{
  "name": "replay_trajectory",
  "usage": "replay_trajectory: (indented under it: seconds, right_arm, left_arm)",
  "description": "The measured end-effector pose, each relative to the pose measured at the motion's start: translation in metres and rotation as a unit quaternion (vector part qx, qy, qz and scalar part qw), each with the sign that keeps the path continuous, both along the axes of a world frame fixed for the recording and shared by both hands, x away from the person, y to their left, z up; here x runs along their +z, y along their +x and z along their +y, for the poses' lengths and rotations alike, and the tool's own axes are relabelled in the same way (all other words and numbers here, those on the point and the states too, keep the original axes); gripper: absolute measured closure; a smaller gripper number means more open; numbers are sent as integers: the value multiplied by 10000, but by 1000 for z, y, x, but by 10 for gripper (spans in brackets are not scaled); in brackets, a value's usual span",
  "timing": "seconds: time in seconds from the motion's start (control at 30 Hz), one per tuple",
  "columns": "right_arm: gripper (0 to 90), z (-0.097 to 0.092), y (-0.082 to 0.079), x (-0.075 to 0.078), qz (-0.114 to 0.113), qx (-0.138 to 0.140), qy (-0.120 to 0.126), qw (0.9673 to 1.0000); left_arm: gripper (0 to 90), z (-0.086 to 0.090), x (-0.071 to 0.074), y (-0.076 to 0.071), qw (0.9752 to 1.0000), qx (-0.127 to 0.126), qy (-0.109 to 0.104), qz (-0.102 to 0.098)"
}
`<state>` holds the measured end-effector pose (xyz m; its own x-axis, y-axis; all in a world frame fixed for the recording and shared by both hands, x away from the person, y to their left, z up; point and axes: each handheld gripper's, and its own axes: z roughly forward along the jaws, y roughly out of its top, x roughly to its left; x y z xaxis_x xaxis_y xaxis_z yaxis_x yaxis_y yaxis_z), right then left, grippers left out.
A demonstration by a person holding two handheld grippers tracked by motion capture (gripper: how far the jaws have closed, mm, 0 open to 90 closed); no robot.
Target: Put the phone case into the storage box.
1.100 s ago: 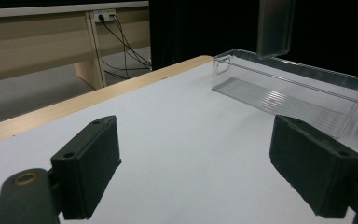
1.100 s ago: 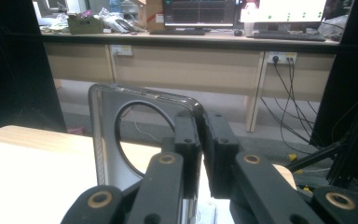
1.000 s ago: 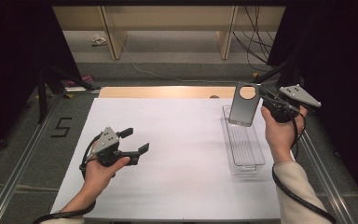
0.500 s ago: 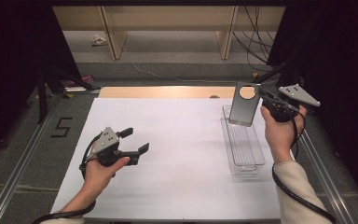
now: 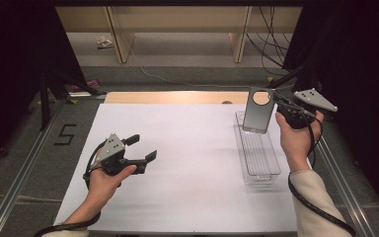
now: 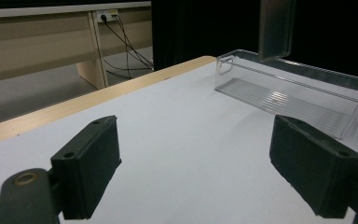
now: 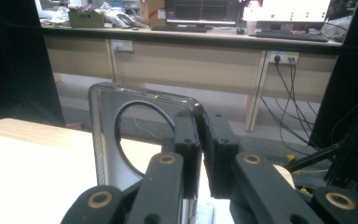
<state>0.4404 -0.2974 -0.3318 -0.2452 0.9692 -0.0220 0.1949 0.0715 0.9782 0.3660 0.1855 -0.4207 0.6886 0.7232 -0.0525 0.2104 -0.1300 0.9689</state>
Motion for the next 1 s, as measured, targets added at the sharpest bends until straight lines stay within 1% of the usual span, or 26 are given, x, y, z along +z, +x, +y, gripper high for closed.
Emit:
replay_trajectory:
  seconds: [0.4,1.0]
  right_arm:
    - [852,3,3,1,-35,44,-87,9999]
    - [852,3,8,1,-45,11,-104,9999]
  left_arm:
    - [156,0,-1,0,10000,0,5,14]
    - [156,0,-1,1,10000,0,9,15]
